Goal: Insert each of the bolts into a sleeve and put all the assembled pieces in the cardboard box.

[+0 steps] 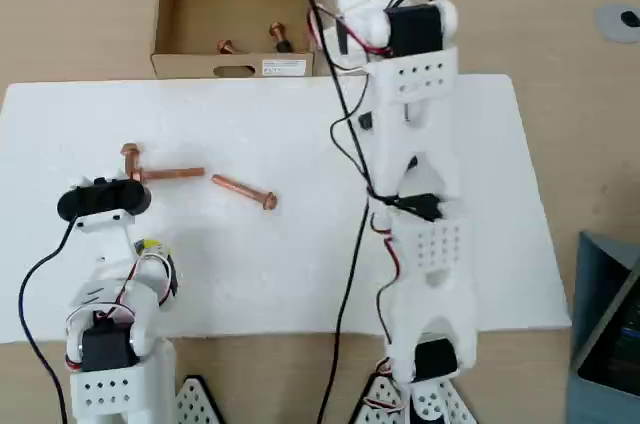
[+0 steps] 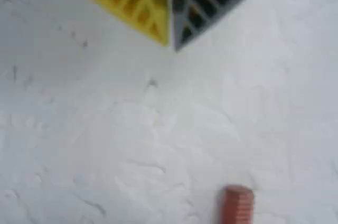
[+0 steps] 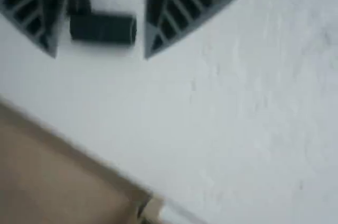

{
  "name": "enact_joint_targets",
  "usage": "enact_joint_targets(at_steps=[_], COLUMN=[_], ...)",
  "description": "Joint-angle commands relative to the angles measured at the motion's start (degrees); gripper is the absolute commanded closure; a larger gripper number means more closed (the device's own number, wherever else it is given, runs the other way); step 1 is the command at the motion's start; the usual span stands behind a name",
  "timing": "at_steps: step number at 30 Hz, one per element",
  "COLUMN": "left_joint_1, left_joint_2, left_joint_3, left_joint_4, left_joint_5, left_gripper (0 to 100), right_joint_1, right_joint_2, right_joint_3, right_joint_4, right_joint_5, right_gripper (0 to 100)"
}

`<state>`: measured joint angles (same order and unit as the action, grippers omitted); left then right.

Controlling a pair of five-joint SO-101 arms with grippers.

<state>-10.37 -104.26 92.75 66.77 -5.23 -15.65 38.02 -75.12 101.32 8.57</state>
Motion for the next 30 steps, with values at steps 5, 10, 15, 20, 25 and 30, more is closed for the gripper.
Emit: enact_joint_targets(at_steps=[5,10,15,20,25,30], left_joint_1=[-0.7,-0.7,-0.7,-0.8,-0.8,-0.8], left_joint_2=[-0.3,-0.3,-0.3,-0.3,-0.3,-0.3], left_joint_3=[-0.3,-0.3,-0.3,-0.3,-0.3,-0.3], left_joint_4=[0.0,0.0,0.0,0.0,0.0,0.0], left_joint_5=[-0.3,-0.3,-0.2,-0.2,-0.2,-0.2], left_gripper=[100,100,100,100,100,100], right_joint_1=[4.1,6.7,7.6,9.6,10.9,11.6], right_joint_2=[-12.9,-12.7,-9.7,-4.3,2.2,8.2], right_joint_3=[21.3,30.4,33.2,30.3,25.6,20.1], right_joint_4=[1.1,1.0,-0.4,-2.9,-2.6,-2.5], right_joint_5=[-0.4,0.7,13.0,19.3,22.2,24.5], right_gripper=[86.7,86.5,86.6,86.4,82.0,81.5])
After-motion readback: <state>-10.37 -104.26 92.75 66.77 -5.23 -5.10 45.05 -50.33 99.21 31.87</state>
